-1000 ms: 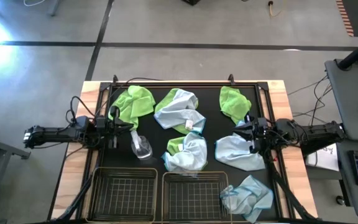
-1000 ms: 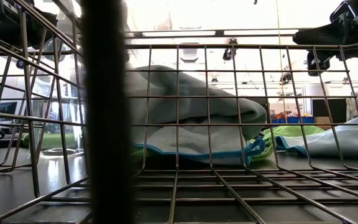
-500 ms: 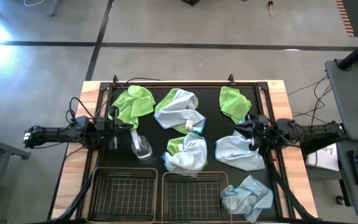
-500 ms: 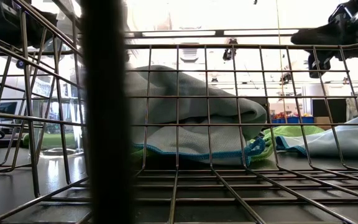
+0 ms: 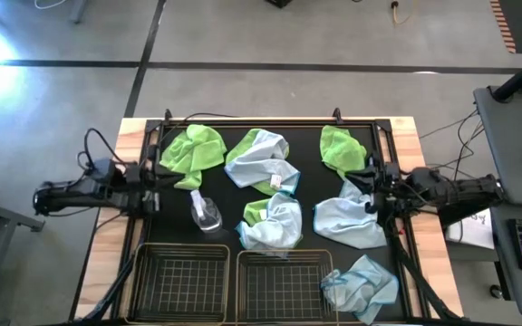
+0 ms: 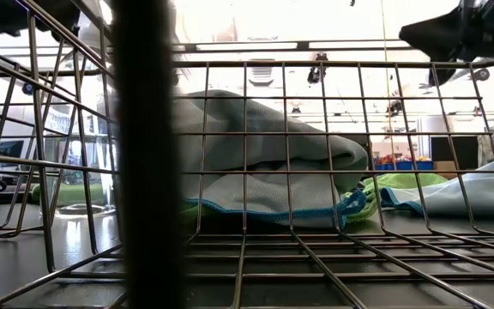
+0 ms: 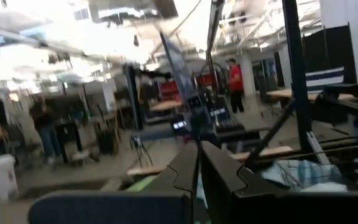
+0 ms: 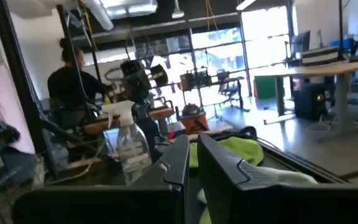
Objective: Sort microfiber towel by color & place in baskets
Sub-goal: Put the green microfiber cloth into the right wire basket
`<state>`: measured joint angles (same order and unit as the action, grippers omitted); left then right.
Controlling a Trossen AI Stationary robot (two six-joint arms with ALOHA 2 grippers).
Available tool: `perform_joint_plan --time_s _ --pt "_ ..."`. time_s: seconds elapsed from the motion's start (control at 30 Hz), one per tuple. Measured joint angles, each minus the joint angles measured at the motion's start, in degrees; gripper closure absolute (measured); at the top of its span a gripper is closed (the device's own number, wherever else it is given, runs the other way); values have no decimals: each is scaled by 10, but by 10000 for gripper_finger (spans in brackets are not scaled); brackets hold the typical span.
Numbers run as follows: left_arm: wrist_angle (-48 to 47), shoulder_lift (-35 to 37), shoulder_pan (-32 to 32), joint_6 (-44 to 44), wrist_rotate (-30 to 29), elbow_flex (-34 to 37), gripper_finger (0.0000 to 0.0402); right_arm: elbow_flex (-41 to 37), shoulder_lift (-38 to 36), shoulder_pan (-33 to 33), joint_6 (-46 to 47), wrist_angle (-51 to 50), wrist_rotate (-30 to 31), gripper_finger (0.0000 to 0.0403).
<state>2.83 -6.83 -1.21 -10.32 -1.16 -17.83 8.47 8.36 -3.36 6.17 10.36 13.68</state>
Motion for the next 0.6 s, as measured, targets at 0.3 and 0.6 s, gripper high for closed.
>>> perform_joint_plan --time_s 0.3,0.6 --pt "-83 -56 0 -7 -48 -114 400 126 108 0 -2 -179 61 374" --pt "-110 -146 0 0 -149 -185 400 301 244 2 63 -366 148 374"
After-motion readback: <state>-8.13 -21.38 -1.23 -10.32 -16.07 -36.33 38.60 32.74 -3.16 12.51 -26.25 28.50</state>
